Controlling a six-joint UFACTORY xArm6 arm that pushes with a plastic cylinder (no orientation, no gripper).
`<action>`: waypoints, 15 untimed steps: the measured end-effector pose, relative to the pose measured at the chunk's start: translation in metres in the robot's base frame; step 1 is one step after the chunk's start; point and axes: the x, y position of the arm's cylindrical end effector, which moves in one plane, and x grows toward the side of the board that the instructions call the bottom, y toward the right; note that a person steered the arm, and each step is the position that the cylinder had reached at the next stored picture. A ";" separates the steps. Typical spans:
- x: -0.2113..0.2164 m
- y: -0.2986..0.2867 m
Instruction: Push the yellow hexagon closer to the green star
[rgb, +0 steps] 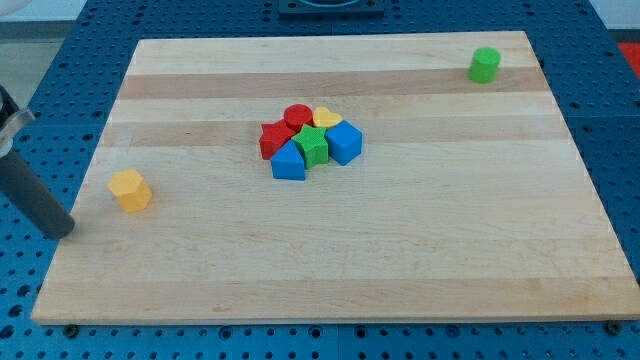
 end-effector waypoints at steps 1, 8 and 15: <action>-0.059 0.000; 0.030 0.204; 0.002 0.260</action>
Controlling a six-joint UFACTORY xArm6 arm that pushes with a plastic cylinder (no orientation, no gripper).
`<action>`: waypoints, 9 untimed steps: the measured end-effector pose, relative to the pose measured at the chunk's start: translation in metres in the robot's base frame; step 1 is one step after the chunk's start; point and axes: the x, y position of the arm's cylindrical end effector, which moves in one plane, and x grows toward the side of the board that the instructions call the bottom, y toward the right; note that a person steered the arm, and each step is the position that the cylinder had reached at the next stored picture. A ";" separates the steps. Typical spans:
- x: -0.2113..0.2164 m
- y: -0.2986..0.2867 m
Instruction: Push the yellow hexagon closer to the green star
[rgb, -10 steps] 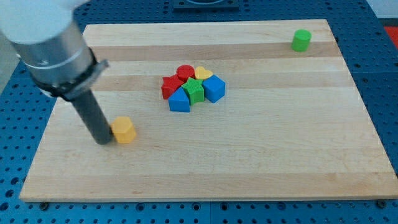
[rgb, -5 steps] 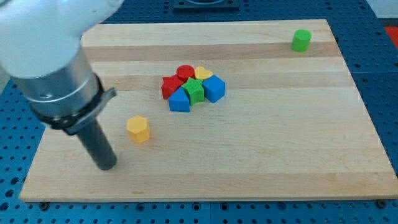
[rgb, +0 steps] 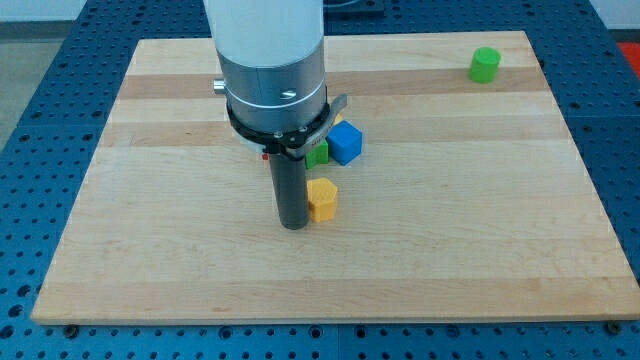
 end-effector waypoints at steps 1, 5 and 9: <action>0.000 -0.001; 0.064 0.044; -0.005 0.035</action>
